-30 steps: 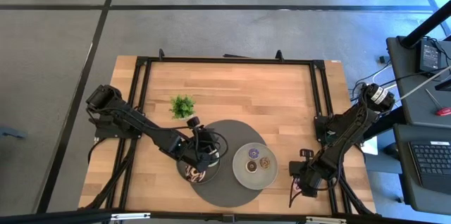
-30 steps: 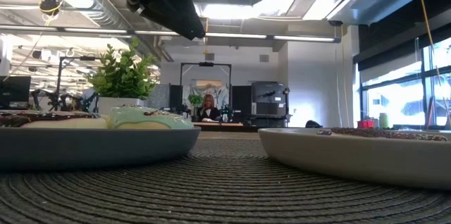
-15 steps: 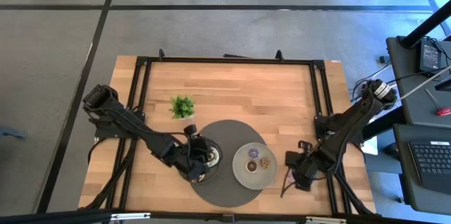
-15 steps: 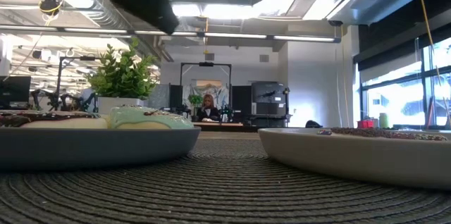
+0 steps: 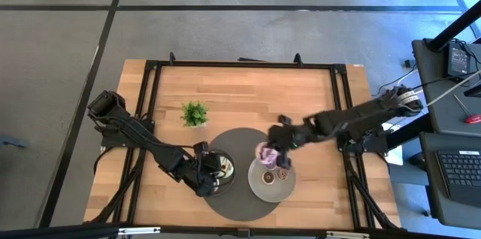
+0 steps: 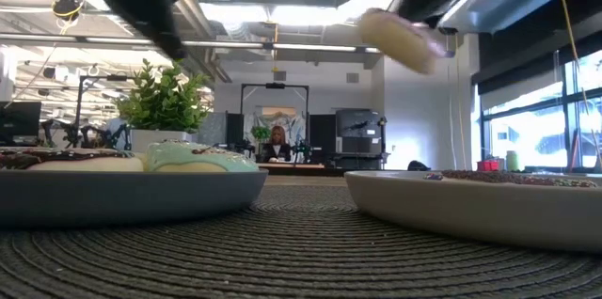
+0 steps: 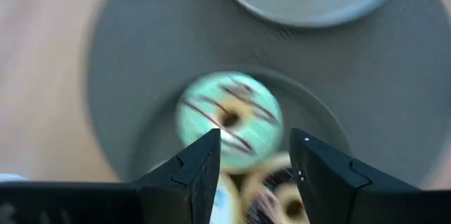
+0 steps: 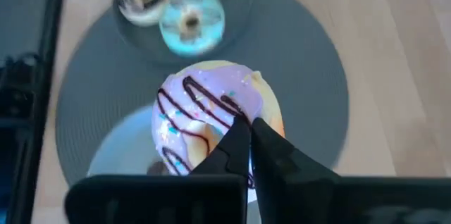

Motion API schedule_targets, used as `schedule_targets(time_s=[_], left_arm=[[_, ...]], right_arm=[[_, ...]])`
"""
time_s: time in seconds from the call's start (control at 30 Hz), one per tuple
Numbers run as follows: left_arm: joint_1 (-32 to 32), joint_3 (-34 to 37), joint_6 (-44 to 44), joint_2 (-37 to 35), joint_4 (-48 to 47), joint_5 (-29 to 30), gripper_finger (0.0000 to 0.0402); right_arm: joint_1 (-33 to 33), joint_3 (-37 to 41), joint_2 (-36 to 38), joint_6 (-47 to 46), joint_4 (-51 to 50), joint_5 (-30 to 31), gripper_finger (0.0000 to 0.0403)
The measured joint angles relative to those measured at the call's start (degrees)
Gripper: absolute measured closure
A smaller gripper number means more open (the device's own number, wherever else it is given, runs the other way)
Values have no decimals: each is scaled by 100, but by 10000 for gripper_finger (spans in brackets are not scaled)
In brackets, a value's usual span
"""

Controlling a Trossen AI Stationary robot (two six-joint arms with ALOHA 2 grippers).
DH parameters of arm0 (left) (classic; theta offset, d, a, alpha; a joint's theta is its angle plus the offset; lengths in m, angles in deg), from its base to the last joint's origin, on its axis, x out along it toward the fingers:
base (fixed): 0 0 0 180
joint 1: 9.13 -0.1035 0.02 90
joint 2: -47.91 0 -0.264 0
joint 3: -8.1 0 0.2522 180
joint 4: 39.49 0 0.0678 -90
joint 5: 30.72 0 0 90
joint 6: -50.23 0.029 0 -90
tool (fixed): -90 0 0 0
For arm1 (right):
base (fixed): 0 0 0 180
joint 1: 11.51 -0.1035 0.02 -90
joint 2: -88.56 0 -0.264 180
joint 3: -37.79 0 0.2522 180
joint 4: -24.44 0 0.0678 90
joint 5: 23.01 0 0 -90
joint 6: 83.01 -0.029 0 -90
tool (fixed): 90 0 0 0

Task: Pick & Place donuts
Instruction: Put the large pink donut on the dark gray plate

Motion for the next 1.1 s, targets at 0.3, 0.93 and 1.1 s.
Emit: schedule_targets(time_s=[0.3,0.93,1.1], left_arm=[[76,0,-93,0,-40,-1038,235],[487,0,83,2,-27,266,237],[441,0,106,2,50,608,240]], right_arm=[[971,-2,-1164,450,1352,-701,396],[1339,3,-2174,604,2063,-961,386],[1339,2,-2172,603,2053,-960,349]])
